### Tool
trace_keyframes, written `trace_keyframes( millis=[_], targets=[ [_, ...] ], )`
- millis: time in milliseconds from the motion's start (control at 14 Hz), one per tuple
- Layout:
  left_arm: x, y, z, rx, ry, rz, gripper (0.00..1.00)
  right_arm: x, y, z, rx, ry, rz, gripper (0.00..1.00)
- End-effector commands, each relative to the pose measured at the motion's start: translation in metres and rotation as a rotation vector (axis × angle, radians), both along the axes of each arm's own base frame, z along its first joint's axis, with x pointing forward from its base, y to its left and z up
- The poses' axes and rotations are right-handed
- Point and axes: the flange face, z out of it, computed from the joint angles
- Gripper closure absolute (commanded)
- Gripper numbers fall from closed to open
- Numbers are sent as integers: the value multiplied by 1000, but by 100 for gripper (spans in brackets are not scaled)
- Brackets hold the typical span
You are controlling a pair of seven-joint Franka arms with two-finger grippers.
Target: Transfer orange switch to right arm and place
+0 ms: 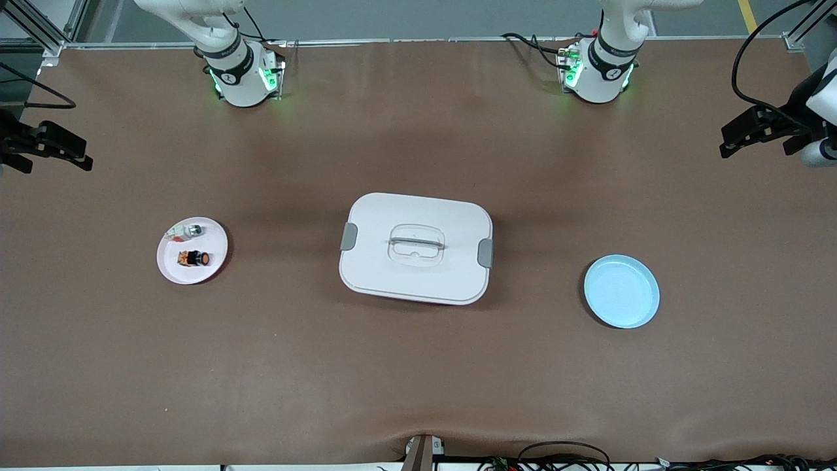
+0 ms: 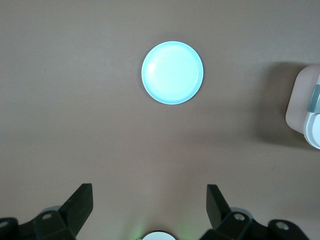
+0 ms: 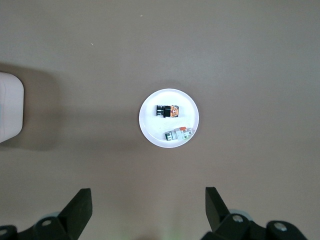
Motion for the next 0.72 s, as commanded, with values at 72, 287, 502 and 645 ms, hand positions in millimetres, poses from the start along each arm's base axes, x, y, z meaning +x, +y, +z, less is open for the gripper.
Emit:
trace_keyframes(
  millis=[72, 287, 502, 645],
  targets=[
    [0, -2, 5, -17, -12, -24, 0, -10, 1, 11, 0, -14, 12, 0],
    [0, -3, 4, -17, -11, -24, 0, -18, 0, 10, 0, -10, 8, 0],
    [0, -3, 5, -17, -11, -24, 0, -23, 0, 7, 13, -1, -12, 0],
    [-1, -3, 5, -15, -9, -24, 0, -26, 1, 7, 12, 2, -39, 0]
  ],
)
